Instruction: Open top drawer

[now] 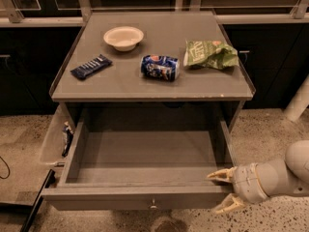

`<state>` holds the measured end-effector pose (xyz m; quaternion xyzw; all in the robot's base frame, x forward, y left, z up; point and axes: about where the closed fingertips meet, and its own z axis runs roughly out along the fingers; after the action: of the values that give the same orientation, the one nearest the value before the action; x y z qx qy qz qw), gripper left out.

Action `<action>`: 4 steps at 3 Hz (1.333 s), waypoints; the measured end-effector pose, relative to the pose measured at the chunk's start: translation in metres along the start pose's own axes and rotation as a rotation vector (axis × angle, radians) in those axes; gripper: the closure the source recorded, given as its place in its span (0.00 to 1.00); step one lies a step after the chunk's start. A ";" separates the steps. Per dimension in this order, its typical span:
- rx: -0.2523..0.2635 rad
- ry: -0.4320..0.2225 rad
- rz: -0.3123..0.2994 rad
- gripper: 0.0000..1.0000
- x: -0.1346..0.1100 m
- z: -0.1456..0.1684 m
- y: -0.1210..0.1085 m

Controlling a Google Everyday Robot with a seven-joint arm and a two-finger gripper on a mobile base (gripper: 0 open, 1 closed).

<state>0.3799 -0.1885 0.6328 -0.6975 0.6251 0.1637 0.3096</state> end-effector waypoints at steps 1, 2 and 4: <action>0.000 0.000 0.000 0.00 0.000 0.000 0.000; -0.003 0.010 -0.044 0.00 -0.024 -0.007 -0.021; -0.010 0.064 -0.106 0.00 -0.071 -0.043 -0.092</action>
Offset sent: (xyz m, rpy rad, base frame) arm 0.0386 0.0325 0.0594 -0.0422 -0.0644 0.0724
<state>0.4510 -0.1586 0.7293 -0.7360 0.5960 0.1279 0.2945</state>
